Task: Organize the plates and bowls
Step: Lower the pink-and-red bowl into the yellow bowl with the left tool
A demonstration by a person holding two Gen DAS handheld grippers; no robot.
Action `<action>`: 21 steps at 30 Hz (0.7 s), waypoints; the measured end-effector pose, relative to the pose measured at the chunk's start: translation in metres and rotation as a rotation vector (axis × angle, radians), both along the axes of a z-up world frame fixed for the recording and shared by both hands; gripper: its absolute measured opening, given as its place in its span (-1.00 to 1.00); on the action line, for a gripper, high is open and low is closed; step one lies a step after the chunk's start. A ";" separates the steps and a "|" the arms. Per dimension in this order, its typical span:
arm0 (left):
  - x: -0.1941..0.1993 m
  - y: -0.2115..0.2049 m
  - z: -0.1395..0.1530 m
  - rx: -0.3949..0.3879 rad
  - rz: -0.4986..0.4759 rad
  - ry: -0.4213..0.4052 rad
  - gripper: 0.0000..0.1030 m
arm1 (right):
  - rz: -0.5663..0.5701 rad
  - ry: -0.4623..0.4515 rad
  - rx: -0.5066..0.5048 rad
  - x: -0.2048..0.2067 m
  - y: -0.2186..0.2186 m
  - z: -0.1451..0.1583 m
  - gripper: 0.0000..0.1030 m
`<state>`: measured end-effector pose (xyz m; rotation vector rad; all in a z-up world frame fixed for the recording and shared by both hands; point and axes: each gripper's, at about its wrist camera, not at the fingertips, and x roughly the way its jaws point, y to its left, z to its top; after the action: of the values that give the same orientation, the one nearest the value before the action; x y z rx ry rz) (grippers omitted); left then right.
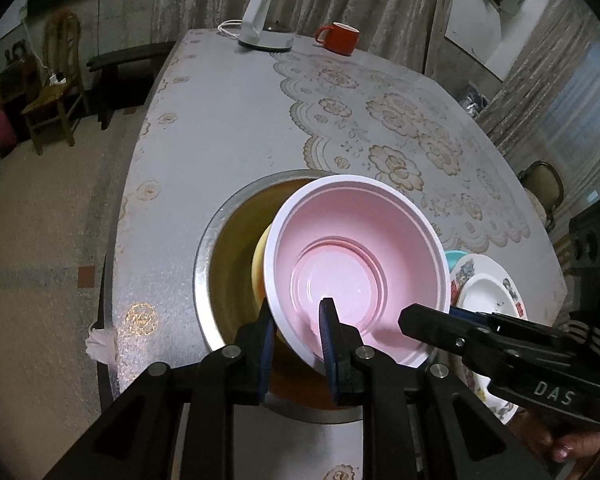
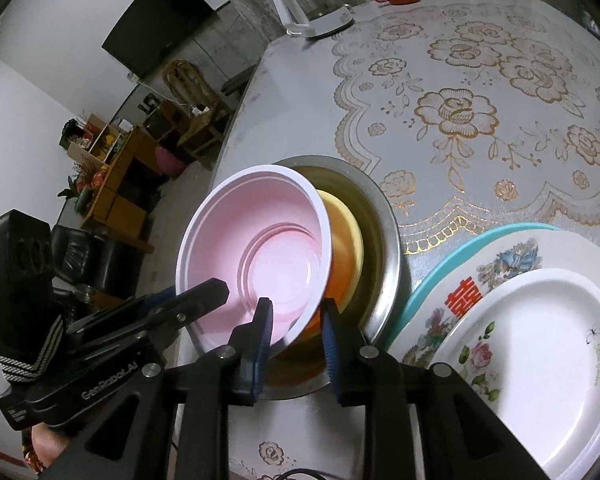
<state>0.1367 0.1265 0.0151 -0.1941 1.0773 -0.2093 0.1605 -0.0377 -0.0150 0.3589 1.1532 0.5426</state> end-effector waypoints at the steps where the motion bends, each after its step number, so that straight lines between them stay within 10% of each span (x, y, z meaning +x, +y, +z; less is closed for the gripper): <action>1: 0.000 0.000 -0.001 -0.001 -0.001 0.002 -0.61 | 0.000 0.001 0.003 0.000 0.000 0.000 -0.51; 21: 0.006 0.003 -0.005 -0.018 0.010 0.010 -0.35 | 0.016 -0.025 -0.018 0.006 0.000 0.000 -0.63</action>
<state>0.1423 0.1300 0.0097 -0.2172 1.0843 -0.2092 0.1661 -0.0374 -0.0150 0.3263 1.1368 0.5490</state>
